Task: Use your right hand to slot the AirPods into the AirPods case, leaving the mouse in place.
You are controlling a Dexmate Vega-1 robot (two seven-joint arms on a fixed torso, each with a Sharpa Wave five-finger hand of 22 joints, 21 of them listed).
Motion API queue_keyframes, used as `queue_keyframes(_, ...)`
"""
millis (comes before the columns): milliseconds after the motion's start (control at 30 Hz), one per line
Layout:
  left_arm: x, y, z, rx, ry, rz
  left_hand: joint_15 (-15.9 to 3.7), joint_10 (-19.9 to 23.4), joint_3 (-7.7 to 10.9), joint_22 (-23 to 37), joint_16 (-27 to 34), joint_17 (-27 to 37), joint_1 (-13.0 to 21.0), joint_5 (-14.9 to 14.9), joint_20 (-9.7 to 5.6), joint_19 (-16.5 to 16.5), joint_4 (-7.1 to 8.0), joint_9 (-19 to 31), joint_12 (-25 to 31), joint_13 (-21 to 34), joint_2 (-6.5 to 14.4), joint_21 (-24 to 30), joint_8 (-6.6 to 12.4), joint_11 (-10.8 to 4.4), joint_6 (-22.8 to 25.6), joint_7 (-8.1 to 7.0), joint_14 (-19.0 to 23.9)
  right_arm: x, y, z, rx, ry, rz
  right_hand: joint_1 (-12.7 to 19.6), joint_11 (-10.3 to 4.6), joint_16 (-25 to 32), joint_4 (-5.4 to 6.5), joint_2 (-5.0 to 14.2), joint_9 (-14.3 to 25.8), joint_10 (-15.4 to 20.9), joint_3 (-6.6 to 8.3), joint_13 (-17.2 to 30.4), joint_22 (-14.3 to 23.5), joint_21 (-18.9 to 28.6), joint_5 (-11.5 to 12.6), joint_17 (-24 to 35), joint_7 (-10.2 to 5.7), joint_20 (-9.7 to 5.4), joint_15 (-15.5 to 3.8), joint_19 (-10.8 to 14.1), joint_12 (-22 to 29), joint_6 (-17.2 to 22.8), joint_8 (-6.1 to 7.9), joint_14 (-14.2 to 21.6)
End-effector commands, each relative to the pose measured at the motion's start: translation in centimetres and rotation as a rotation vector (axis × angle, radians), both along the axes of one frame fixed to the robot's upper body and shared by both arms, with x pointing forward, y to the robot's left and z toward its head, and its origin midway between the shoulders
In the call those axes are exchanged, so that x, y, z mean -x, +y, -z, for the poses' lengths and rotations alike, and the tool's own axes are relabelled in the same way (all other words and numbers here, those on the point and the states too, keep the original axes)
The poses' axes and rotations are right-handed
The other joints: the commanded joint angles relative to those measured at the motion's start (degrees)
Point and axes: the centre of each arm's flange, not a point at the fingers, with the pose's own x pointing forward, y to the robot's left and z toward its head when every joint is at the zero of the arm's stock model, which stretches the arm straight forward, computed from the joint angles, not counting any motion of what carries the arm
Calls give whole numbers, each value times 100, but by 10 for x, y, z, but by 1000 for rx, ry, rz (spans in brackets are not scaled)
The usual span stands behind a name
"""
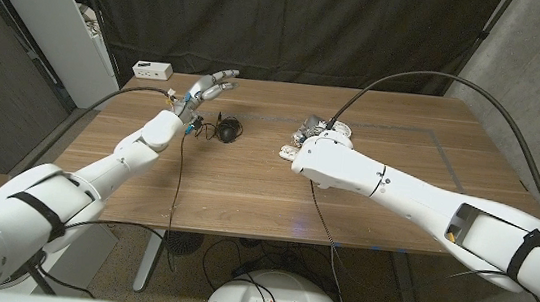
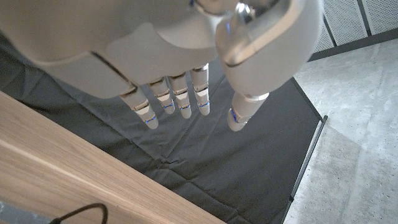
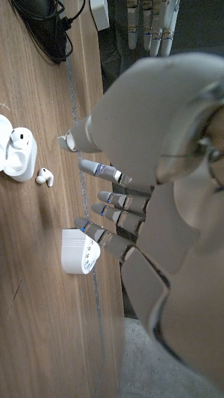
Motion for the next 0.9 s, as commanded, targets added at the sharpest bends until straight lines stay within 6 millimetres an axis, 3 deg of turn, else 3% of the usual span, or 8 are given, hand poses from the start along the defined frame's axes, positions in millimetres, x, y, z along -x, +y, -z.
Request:
queue_keyframes(33,5,-2,4,3,5,-7,-3,36,36,18,27,32,87,-22,-5,27,-3,11,18,22,-3,28,51,-12,33,9,58,-15,-6,3,50,-13,-50,219,-142,17,-7,88,-103,-51,134,5,15,-32,46,46,-310,-152,-506,-62,-25,-44,-138,-52)
queue_keyframes(167,5,-2,5,5,4,-6,-4,40,32,19,28,32,99,-27,-5,27,4,13,22,24,-5,29,50,-11,36,8,58,-19,-6,1,77,-17,-57,380,-259,1,-27,175,-199,-134,208,-3,15,-36,35,63,-512,-211,-552,-130,-50,-65,-249,-134)
queue_keyframes(233,5,-2,6,7,1,-5,0,38,30,19,28,32,104,-30,-5,27,6,13,22,25,-5,30,49,-15,35,11,60,-21,-6,-1,86,-24,-61,458,-285,-4,-47,192,-231,-140,238,-7,14,-34,32,64,-533,-232,-573,-143,-50,-87,-293,-149)
queue_keyframes(467,6,-1,7,12,5,-11,-2,34,23,20,26,32,121,-36,-5,26,15,15,23,27,-6,31,48,-8,41,19,55,-31,-2,-5,108,-1,-86,539,-319,-1,-41,211,-291,-165,264,-9,14,-30,18,72,-543,-267,-594,-164,-53,-141,-380,-167)
queue_keyframes(533,4,0,6,12,3,-7,-4,36,21,20,25,32,124,-37,-3,23,17,15,24,28,-7,30,48,-8,42,19,53,-36,2,-7,151,19,-91,606,-318,-32,-37,203,-360,-310,273,-12,13,-38,3,77,-541,-260,-609,-224,-100,-336,-529,-265)
queue_keyframes(633,3,-2,2,7,-3,-2,-3,40,17,21,26,32,131,-40,0,20,21,16,27,29,-9,29,46,-8,41,18,55,-41,6,-8,180,20,-106,711,-410,-43,-41,242,-419,-381,313,-9,14,-39,3,85,-552,-292,-627,-269,-111,-456,-637,-315)
queue_keyframes(900,2,-1,-1,10,-3,-8,-5,37,7,22,26,33,144,-45,-1,18,30,18,29,32,-11,31,46,-14,49,5,52,-55,7,-12,222,31,-113,793,-499,-39,-26,322,-466,-403,356,-4,14,-37,-1,102,-556,-352,-661,-302,-104,-460,-689,-344)
